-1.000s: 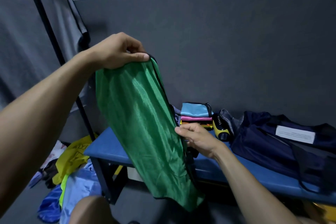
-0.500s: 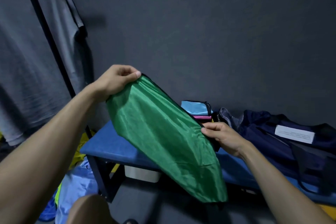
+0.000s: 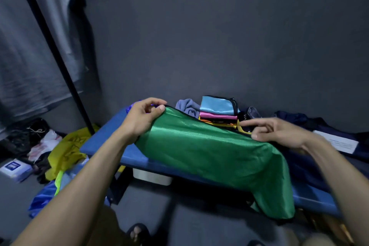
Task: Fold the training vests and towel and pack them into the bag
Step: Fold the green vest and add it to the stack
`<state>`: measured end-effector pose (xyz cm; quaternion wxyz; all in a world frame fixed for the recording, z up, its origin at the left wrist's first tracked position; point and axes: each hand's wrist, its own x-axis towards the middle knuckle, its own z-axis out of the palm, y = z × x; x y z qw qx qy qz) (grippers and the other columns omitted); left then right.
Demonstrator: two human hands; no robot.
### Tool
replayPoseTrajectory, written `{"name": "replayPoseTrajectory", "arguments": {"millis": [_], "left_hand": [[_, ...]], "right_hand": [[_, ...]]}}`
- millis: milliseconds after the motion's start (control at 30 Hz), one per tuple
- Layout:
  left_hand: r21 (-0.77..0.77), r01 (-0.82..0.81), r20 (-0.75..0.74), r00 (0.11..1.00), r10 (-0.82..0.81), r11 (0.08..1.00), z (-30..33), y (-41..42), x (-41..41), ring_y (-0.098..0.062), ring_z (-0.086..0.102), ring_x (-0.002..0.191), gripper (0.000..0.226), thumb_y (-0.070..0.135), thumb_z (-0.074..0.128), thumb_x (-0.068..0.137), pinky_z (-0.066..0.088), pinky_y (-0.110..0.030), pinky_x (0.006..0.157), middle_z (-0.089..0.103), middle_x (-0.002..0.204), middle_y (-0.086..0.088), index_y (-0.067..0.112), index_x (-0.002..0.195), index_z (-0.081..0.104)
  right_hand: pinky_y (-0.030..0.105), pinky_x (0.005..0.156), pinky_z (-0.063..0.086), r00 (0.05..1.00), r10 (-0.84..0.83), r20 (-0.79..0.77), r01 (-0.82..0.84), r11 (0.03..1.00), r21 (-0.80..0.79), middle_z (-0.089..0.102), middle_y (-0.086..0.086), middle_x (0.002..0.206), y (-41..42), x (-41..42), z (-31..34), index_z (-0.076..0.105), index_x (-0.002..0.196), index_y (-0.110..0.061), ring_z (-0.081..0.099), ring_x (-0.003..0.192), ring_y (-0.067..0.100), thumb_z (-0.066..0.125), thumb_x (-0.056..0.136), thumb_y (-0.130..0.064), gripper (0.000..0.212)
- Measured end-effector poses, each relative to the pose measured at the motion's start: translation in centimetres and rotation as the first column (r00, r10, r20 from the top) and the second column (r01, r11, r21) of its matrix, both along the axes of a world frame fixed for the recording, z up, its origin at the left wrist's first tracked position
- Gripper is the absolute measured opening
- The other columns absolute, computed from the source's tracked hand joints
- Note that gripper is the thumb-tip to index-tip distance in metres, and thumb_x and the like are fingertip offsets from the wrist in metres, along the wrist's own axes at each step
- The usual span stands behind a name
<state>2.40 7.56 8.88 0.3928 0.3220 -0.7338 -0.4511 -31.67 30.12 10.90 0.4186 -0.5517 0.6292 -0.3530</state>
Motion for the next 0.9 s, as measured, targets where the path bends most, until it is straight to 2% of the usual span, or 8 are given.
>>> {"name": "replayPoseTrajectory", "arguments": {"millis": [100,200,367,467,633,733,800,900], "left_hand": [[-0.026,-0.025,-0.025,0.999,0.024,0.999,-1.7,-2.3,0.2,-0.014,0.053,0.073,0.01,0.024,0.071,0.097,0.044,-0.028,0.07,0.06,0.081,-0.007,0.023,0.105,0.076],[-0.11,-0.151,0.155,0.974,0.167,0.982,-5.0,-5.8,1.4,-0.002,0.049,0.06,0.006,0.022,0.075,0.093,0.041,-0.022,0.064,0.058,0.062,0.013,0.027,0.095,0.075],[-0.186,-0.356,0.389,0.829,0.402,0.916,-11.2,-10.8,3.8,-0.025,0.064,0.081,0.013,0.034,0.078,0.089,0.047,-0.035,0.074,0.066,0.073,0.003,0.028,0.1,0.075],[-0.251,-0.414,0.424,0.765,0.484,0.875,-12.5,-13.0,4.3,-0.031,0.065,0.088,0.014,0.04,0.075,0.091,0.051,-0.04,0.076,0.067,0.08,0.002,0.032,0.103,0.073],[-0.343,-0.474,0.441,0.681,0.585,0.811,-13.2,-15.6,4.5,-0.034,0.067,0.09,0.016,0.041,0.069,0.095,0.049,-0.039,0.069,0.063,0.08,0.004,0.031,0.108,0.071],[-0.297,-0.477,0.52,0.646,0.56,0.827,-13.7,-16.6,4.7,-0.035,0.067,0.097,0.017,0.039,0.069,0.096,0.05,-0.041,0.074,0.066,0.086,0.0,0.031,0.11,0.071],[-0.22,-0.451,0.585,0.649,0.487,0.865,-14.2,-17.1,4.8,-0.036,0.066,0.104,0.02,0.035,0.069,0.096,0.051,-0.042,0.081,0.072,0.099,-0.007,0.028,0.115,0.07],[-0.03,-0.371,0.552,0.768,0.325,0.928,-13.6,-17.8,4.1,-0.031,0.065,0.098,0.034,0.017,0.069,0.094,0.047,-0.034,0.081,0.069,0.104,-0.01,0.021,0.127,0.062]], "right_hand": [[0.01,0.068,0.042,0.995,-0.03,-0.091,0.031,0.999,0.011,0.063,-0.002,0.076,-3.5,-1.2,1.3,0.065,0.128,-0.02,0.054,0.069,0.002,0.069,0.089,-0.007,0.042],[0.02,0.069,0.043,0.935,0.012,-0.353,0.008,0.998,0.056,0.062,0.004,0.081,-10.1,-0.6,-2.3,0.068,0.127,-0.017,0.054,0.071,0.009,0.068,0.094,0.001,0.037],[0.04,0.087,0.054,0.722,-0.011,-0.691,0.039,0.999,0.026,0.067,0.004,0.113,-18.2,3.8,-10.4,0.067,0.126,-0.024,0.065,0.103,0.027,0.057,0.101,-0.012,0.03],[0.043,0.092,0.053,0.658,-0.076,-0.749,0.064,0.997,-0.045,0.065,0.007,0.129,-20.7,5.5,-12.0,0.063,0.129,-0.026,0.062,0.113,0.03,0.056,0.101,-0.011,0.034],[0.044,0.074,0.054,0.526,-0.154,-0.837,-0.005,0.983,-0.184,0.071,0.007,0.098,-23.9,6.6,-12.7,0.061,0.111,-0.025,0.063,0.088,0.036,0.054,0.093,-0.007,0.027],[0.042,0.073,0.051,0.506,-0.161,-0.847,-0.033,0.978,-0.206,0.071,0.006,0.097,-25.2,6.9,-13.8,0.06,0.112,-0.022,0.062,0.086,0.036,0.053,0.094,-0.008,0.025],[0.041,0.077,0.051,0.525,-0.088,-0.846,-0.056,0.989,-0.138,0.069,0.006,0.111,-25.7,7.0,-14.7,0.059,0.121,-0.021,0.062,0.096,0.034,0.053,0.099,-0.011,0.025],[0.038,0.084,0.05,0.65,-0.085,-0.755,-0.039,0.989,-0.145,0.067,0.002,0.122,-26.1,6.8,-15.4,0.062,0.123,-0.019,0.062,0.107,0.028,0.056,0.099,-0.014,0.025]]}}
